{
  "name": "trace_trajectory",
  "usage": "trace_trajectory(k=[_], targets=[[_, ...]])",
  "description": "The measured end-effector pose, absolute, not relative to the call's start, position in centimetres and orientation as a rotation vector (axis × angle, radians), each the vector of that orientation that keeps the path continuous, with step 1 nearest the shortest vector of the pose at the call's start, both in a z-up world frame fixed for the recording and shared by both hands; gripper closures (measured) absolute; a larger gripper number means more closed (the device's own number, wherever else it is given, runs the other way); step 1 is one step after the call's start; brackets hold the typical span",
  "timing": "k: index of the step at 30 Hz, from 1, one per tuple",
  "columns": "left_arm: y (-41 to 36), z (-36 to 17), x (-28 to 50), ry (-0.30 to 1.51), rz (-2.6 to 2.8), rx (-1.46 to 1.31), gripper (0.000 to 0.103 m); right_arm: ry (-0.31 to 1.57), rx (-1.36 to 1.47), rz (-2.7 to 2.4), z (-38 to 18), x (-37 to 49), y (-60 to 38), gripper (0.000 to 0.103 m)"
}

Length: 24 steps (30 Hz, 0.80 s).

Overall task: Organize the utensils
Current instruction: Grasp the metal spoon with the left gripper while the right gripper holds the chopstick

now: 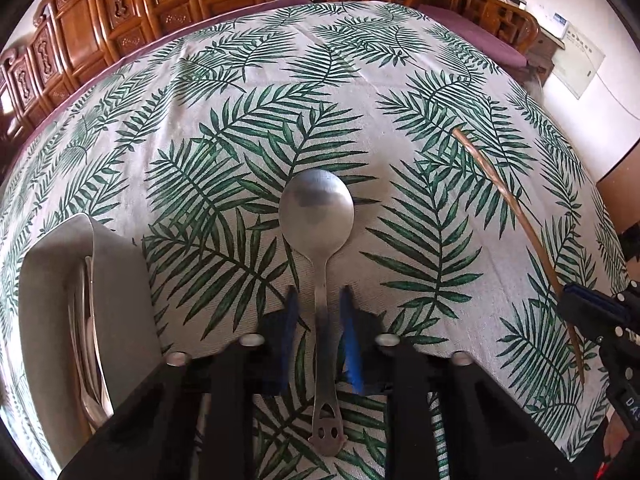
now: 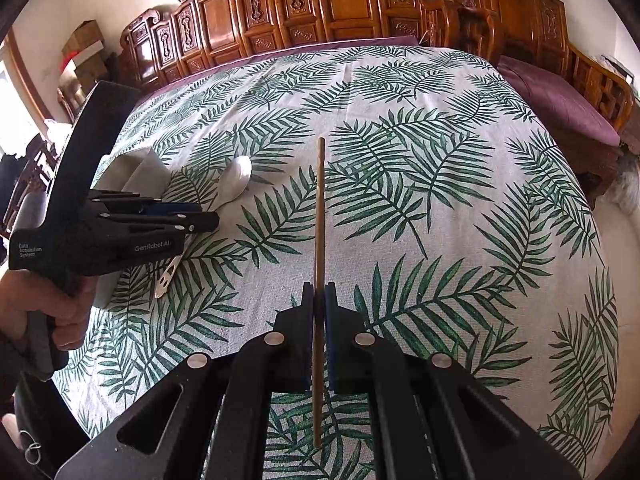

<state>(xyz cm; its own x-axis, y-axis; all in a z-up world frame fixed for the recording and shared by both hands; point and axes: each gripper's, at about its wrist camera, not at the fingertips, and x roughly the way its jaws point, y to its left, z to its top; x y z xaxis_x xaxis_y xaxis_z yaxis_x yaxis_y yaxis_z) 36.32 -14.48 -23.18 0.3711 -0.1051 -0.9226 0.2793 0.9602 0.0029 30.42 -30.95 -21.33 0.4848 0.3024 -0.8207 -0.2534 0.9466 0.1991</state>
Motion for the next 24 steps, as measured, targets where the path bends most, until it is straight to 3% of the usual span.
trace_trajectory(k=[24], targets=[[-13.8, -17.8, 32.7, 1.046, -0.291, 0.182, 0.098, 0.95, 0.057, 0.366, -18.5, 30.0, -30.3, 0.097]])
